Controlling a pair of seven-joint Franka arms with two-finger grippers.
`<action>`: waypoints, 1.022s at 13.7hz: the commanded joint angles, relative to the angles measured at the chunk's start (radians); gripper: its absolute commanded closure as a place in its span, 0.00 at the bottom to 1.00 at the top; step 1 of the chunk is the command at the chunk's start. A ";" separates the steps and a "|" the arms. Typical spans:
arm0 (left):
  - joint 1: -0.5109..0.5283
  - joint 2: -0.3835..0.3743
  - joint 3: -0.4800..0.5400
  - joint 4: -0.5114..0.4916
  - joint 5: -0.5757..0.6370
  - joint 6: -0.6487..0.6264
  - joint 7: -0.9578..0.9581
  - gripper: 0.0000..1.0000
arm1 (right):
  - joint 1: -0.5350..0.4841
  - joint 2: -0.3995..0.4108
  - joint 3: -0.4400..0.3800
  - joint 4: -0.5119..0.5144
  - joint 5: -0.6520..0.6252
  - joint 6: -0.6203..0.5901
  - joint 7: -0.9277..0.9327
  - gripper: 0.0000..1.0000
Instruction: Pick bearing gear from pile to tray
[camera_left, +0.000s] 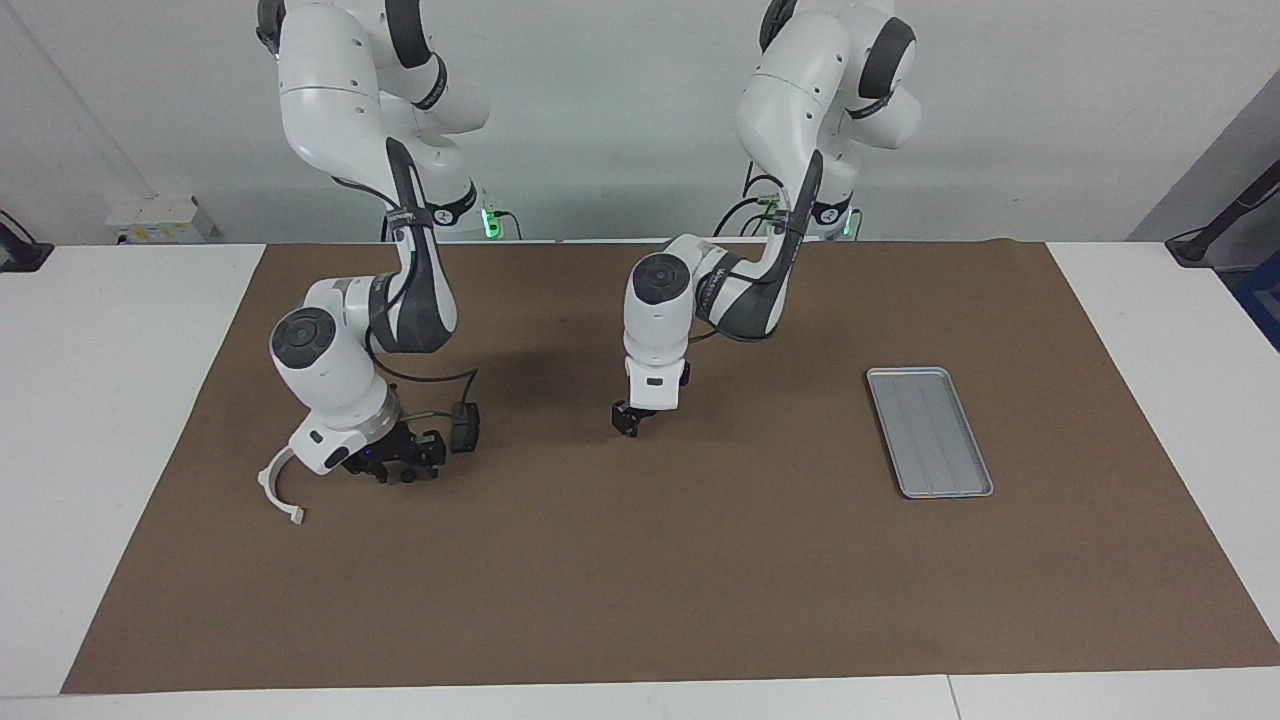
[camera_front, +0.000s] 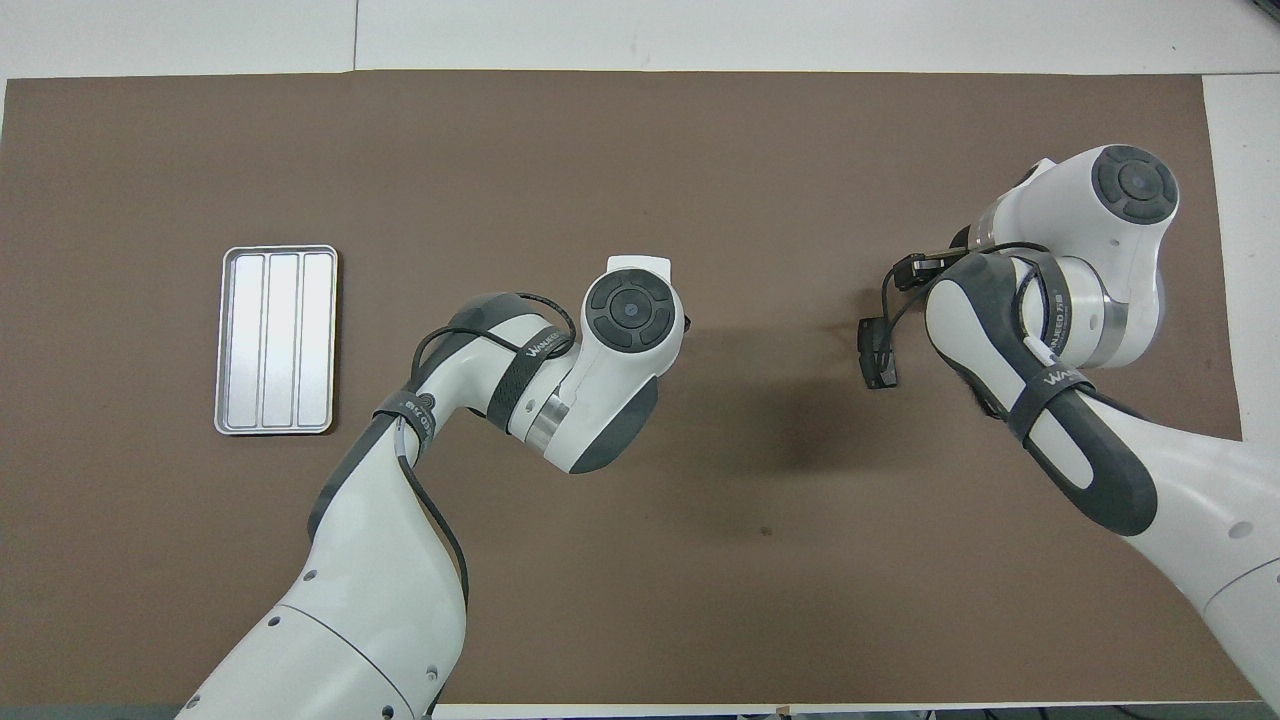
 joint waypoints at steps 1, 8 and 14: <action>-0.021 -0.009 0.013 -0.015 0.022 -0.034 -0.022 0.13 | -0.006 0.008 0.005 -0.012 0.006 0.039 -0.022 0.22; -0.028 -0.014 0.013 -0.027 0.022 -0.034 -0.022 0.19 | -0.002 0.010 0.003 -0.012 0.006 0.044 -0.018 0.95; -0.038 -0.023 0.013 -0.066 0.022 -0.021 -0.025 0.92 | -0.003 0.003 0.002 0.040 0.004 -0.002 -0.021 1.00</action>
